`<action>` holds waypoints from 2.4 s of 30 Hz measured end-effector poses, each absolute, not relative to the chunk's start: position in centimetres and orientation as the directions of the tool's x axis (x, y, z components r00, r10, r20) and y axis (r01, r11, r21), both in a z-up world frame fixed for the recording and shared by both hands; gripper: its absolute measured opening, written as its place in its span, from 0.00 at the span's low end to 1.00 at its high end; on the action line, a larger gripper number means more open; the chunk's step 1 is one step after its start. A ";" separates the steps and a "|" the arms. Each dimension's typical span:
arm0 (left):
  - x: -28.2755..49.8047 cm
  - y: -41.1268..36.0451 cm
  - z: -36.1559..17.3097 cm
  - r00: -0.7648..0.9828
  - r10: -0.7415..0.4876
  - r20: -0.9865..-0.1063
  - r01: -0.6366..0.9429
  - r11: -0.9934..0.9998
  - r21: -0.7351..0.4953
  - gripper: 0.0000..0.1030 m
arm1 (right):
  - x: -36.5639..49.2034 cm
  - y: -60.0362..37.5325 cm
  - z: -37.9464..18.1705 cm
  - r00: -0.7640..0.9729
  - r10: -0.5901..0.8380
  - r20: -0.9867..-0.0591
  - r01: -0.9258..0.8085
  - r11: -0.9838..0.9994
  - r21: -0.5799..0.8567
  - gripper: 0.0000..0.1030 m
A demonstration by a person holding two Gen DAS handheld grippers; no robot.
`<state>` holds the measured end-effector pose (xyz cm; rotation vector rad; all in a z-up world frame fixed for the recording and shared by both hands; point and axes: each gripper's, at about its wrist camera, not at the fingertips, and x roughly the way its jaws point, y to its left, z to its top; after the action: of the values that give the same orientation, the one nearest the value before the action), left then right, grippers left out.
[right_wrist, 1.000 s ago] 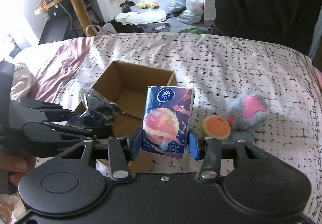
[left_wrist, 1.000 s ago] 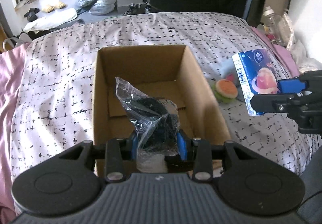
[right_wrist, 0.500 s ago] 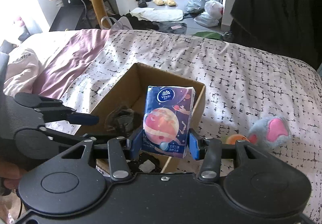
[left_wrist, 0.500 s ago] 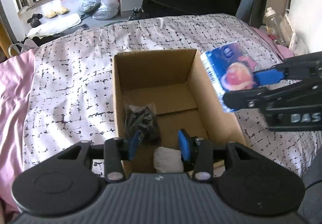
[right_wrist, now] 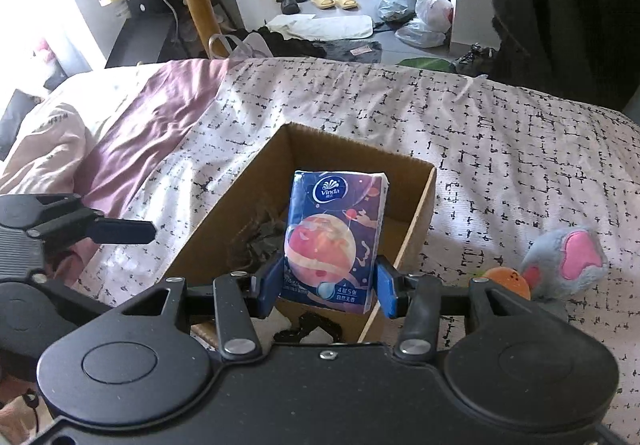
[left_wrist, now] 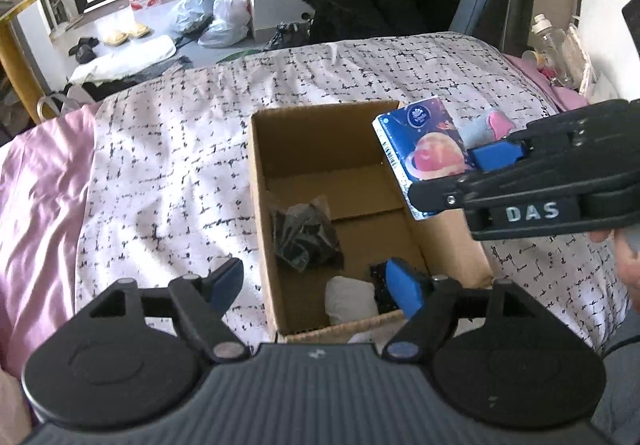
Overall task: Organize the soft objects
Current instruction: 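Lower the tissue pack into the box and open the right tool, then move both tools from the box toward the burger plush and elephant plush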
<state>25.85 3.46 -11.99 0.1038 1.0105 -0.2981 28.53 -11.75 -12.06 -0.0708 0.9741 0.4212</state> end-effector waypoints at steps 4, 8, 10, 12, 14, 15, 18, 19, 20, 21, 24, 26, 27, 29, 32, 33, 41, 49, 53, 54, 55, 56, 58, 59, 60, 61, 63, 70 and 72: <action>25.3 4.0 -12.0 0.488 -0.183 -0.854 0.284 0.958 -0.043 0.76 | 29.0 -11.2 -13.2 0.466 0.322 -0.824 -0.370 0.917 0.149 0.46; 24.8 4.7 -12.1 0.498 -0.148 -0.855 0.254 0.967 -0.020 0.76 | 29.1 -10.6 -14.2 0.448 0.321 -0.835 -0.373 0.915 0.151 0.46; 24.6 5.4 -12.3 0.509 -0.139 -0.850 0.220 0.975 -0.027 0.78 | 29.2 -10.2 -14.7 0.434 0.317 -0.843 -0.374 0.915 0.152 0.46; 24.5 6.2 -12.5 0.518 -0.135 -0.844 0.189 0.981 -0.041 0.84 | 29.2 -9.9 -15.0 0.427 0.310 -0.849 -0.380 0.914 0.143 0.47; 24.5 6.9 -12.6 0.529 -0.129 -0.839 0.155 0.986 -0.054 0.89 | 29.3 -9.5 -15.4 0.408 0.307 -0.860 -0.384 0.912 0.143 0.50; 24.6 7.2 -12.7 0.534 -0.115 -0.838 0.137 0.989 -0.049 0.94 | 29.3 -9.4 -15.5 0.403 0.306 -0.862 -0.387 0.911 0.142 0.51; 24.9 7.9 -12.9 0.544 -0.104 -0.833 0.106 0.993 -0.054 0.99 | 29.0 -9.2 -15.4 0.409 0.293 -0.864 -0.396 0.910 0.122 0.69; 25.0 8.2 -12.9 0.549 -0.117 -0.828 0.100 0.992 -0.074 1.00 | 28.7 -9.2 -15.1 0.421 0.294 -0.858 -0.404 0.908 0.113 0.76; 25.1 8.5 -12.9 0.554 -0.133 -0.822 0.095 0.991 -0.096 1.00 | 28.4 -9.2 -14.7 0.435 0.297 -0.850 -0.414 0.904 0.105 0.78; 25.1 8.7 -13.0 0.555 -0.150 -0.818 0.095 0.989 -0.116 1.00 | 28.2 -9.3 -14.4 0.445 0.298 -0.845 -0.420 0.902 0.097 0.81; 25.1 8.6 -12.8 0.576 -0.157 -0.802 0.098 0.988 -0.122 1.00 | 27.7 -9.7 -13.3 0.458 0.311 -0.833 -0.432 0.897 0.097 0.84; 25.1 8.2 -12.6 0.595 -0.144 -0.791 0.107 0.989 -0.100 1.00 | 27.5 -10.2 -12.8 0.472 0.304 -0.828 -0.422 0.902 0.091 0.84; 25.1 8.0 -12.5 0.600 -0.137 -0.788 0.109 0.990 -0.089 1.00 | 27.5 -10.6 -12.5 0.475 0.306 -0.825 -0.417 0.904 0.095 0.84; 25.2 7.6 -12.3 0.607 -0.138 -0.782 0.118 0.990 -0.083 1.00 | 27.2 -11.4 -12.1 0.477 0.320 -0.818 -0.411 0.904 0.114 0.91; 25.4 6.9 -11.9 0.597 -0.146 -0.789 0.134 0.988 -0.082 1.00 | 26.9 -12.3 -11.5 0.499 0.308 -0.810 -0.408 0.908 0.094 0.92; 25.5 6.7 -11.9 0.592 -0.153 -0.791 0.145 0.986 -0.082 1.00 | 26.8 -12.6 -11.4 0.507 0.300 -0.808 -0.404 0.911 0.085 0.92; 25.6 3.6 -10.9 0.564 -0.185 -0.805 0.194 0.977 -0.089 1.00 | 26.1 -16.3 -11.0 0.536 0.295 -0.791 -0.366 0.926 0.097 0.98; 25.9 0.2 -10.4 0.535 -0.214 -0.817 0.262 0.962 -0.081 1.00 | 25.0 -19.8 -11.0 0.544 0.291 -0.787 -0.332 0.936 0.116 1.00; 26.2 -1.5 -10.5 0.521 -0.221 -0.824 0.306 0.950 -0.061 1.00 | 24.7 -21.6 -11.1 0.550 0.290 -0.783 -0.310 0.942 0.132 1.00; 26.2 -1.9 -10.5 0.514 -0.228 -0.827 0.315 0.947 -0.065 1.00 | 24.7 -22.1 -11.1 0.550 0.292 -0.783 -0.306 0.942 0.136 1.00; 26.3 -2.3 -10.5 0.508 -0.231 -0.829 0.321 0.945 -0.067 1.00 | 24.6 -22.5 -11.2 0.554 0.287 -0.782 -0.298 0.945 0.136 1.00; 26.3 -2.7 -10.5 0.505 -0.231 -0.831 0.324 0.944 -0.065 1.00 | 24.6 -22.9 -11.2 0.557 0.283 -0.780 -0.291 0.947 0.137 1.00; 26.4 -3.3 -10.6 0.499 -0.231 -0.835 0.329 0.942 -0.064 1.00 | 24.5 -23.9 -11.3 0.560 0.280 -0.780 -0.277 0.950 0.142 1.00; 26.5 -3.8 -10.6 0.495 -0.234 -0.837 0.335 0.940 -0.065 1.00 | 24.5 -24.3 -11.3 0.559 0.280 -0.780 -0.270 0.951 0.147 1.00; 26.4 -4.1 -10.5 0.493 -0.239 -0.836 0.340 0.938 -0.067 1.00 | 24.4 -24.7 -11.4 0.560 0.280 -0.780 -0.267 0.952 0.151 1.00; 26.4 -4.5 -10.4 0.493 -0.243 -0.835 0.346 0.936 -0.068 1.00 | 24.3 -25.2 -11.5 0.561 0.280 -0.779 -0.263 0.953 0.152 1.00; 26.5 -5.3 -10.4 0.492 -0.240 -0.837 0.356 0.933 -0.059 1.00 | 24.1 -25.9 -11.6 0.565 0.276 -0.778 -0.255 0.955 0.154 1.00; 27.0 -8.1 -10.4 0.491 -0.238 -0.838 0.386 0.922 -0.036 1.00 | 24.0 -28.8 -12.3 0.579 0.266 -0.771 -0.204 0.963 0.179 1.00; 27.3 -8.9 -10.4 0.489 -0.237 -0.839 0.392 0.919 -0.031 1.00 | 24.0 -29.5 -12.6 0.582 0.263 -0.770 -0.194 0.964 0.182 1.00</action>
<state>27.26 -8.88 -10.38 0.1732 0.9892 -0.3845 23.95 -29.48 -12.61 0.0808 0.9120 0.2673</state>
